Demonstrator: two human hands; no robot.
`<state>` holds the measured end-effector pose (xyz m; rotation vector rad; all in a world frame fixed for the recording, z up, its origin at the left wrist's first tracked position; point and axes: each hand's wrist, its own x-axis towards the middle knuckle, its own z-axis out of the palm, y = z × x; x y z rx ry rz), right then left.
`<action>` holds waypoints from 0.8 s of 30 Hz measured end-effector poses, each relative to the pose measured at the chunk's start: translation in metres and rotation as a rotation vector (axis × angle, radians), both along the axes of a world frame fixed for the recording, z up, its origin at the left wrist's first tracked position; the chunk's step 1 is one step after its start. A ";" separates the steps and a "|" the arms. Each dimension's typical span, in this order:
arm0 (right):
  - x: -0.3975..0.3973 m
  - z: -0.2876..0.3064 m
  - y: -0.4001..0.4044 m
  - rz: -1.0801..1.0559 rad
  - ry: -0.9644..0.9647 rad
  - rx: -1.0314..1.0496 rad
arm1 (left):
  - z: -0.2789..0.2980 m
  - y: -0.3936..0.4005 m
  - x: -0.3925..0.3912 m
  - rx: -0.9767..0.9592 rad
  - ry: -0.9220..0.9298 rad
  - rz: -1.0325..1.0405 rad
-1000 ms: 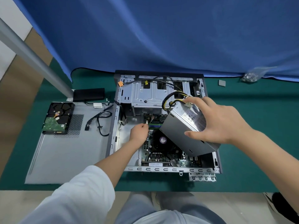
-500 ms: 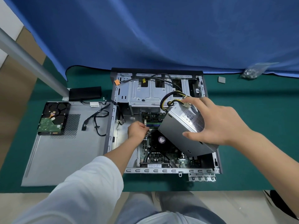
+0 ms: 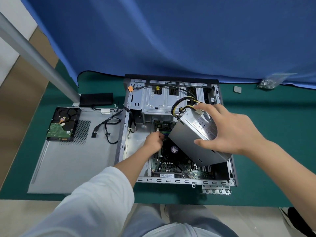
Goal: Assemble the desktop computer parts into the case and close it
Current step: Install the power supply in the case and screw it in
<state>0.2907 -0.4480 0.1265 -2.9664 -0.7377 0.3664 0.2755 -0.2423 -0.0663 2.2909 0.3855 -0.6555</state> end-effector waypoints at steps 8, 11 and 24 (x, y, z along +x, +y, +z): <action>-0.003 0.000 0.002 -0.045 0.002 0.031 | 0.023 0.010 0.000 -0.176 0.088 0.154; -0.003 0.000 0.002 -0.076 0.009 0.081 | 0.038 0.020 0.000 0.026 -0.015 -0.110; -0.024 -0.015 0.032 -0.184 0.131 0.414 | 0.080 0.100 0.008 0.064 -0.078 0.246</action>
